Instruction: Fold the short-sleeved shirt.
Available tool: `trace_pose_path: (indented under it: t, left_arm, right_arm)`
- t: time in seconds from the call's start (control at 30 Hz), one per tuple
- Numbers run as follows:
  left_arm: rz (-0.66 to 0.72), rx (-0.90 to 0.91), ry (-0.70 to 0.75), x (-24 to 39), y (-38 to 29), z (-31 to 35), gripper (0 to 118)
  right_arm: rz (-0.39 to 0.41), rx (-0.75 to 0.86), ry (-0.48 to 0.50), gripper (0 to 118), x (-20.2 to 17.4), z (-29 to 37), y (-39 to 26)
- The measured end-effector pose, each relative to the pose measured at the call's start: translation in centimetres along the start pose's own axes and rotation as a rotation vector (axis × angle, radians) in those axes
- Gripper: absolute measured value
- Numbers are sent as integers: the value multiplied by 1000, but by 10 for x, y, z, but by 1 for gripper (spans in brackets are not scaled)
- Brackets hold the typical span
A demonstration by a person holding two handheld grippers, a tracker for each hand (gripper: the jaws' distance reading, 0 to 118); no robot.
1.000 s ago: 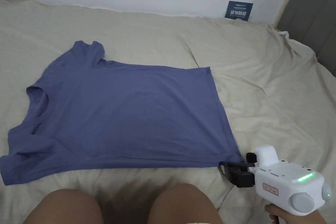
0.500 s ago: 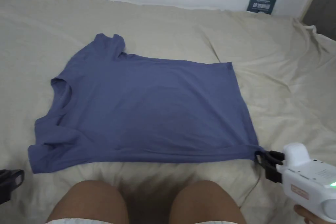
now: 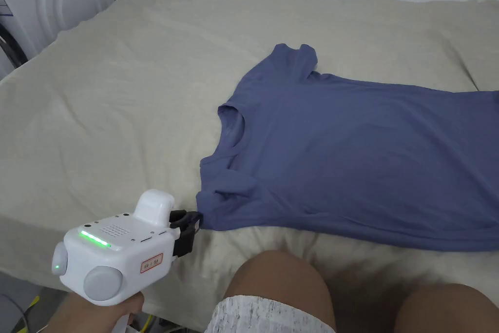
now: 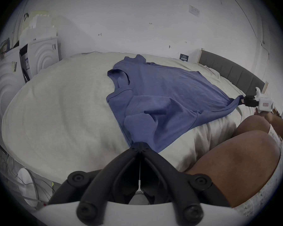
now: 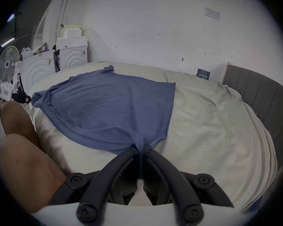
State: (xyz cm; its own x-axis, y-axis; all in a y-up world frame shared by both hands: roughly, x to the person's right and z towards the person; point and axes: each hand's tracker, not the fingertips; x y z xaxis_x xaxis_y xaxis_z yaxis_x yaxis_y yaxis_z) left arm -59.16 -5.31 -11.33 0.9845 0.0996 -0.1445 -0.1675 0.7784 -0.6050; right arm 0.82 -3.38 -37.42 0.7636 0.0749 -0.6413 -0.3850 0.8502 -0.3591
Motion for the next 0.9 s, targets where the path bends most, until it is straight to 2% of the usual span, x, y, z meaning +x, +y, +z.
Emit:
trace_pose_path:
  t: [0.1,0.2,0.23,0.47,0.53,0.57,0.63,0.67,0.73,0.9]
  left_arm:
    - [23,13,-25,-2,-3,1,60]
    - [-2,19,-23,2,-6,-2,80]
    - [-14,13,-7,4,-5,-5,80]
    - [46,-18,-29,8,4,-30,80]
    - [73,-47,-48,10,7,-35,77]
    - [91,-49,-68,12,9,-33,72]
    - [97,-42,-52,13,11,-34,32]
    - [100,-35,-36,13,11,-34,23]
    - [163,-48,-89,6,11,-35,18]
    - [149,-20,-93,8,19,-20,15]
  right_arm:
    - [-11,2,-2,4,0,0,1]
    - [-18,-5,0,4,3,-2,-1]
    - [-18,-8,0,4,2,-3,-1]
    - [-32,-11,0,4,2,-2,2]
    - [-28,-13,1,4,1,0,4]
    - [-28,-16,3,4,1,1,4]
    - [-29,-19,6,4,2,2,5]
    - [-35,-22,12,4,6,2,4]
    - [-31,-23,16,4,8,4,3]
    - [-37,-13,33,4,9,13,5]
